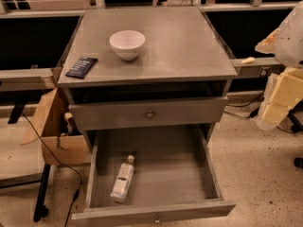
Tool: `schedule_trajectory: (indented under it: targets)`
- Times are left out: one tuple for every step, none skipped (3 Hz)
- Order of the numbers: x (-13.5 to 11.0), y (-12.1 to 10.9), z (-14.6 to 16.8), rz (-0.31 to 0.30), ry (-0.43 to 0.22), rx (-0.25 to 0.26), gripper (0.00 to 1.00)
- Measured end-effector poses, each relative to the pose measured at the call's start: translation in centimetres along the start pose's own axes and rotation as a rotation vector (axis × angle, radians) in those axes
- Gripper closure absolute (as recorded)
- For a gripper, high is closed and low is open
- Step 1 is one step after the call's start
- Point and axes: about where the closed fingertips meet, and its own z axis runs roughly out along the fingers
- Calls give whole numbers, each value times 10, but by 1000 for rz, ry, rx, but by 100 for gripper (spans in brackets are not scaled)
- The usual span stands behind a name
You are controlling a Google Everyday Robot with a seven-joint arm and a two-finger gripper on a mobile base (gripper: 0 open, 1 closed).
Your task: Pick blue plastic bottle from middle drawer and place on counter
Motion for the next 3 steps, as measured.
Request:
schedule_trajectory:
  targets:
    - [0,0,0,0,0,0,0]
    - [-21,5,17,-12,-2,-36,0]
    - [-57,13,61,42,-58,-113,0]
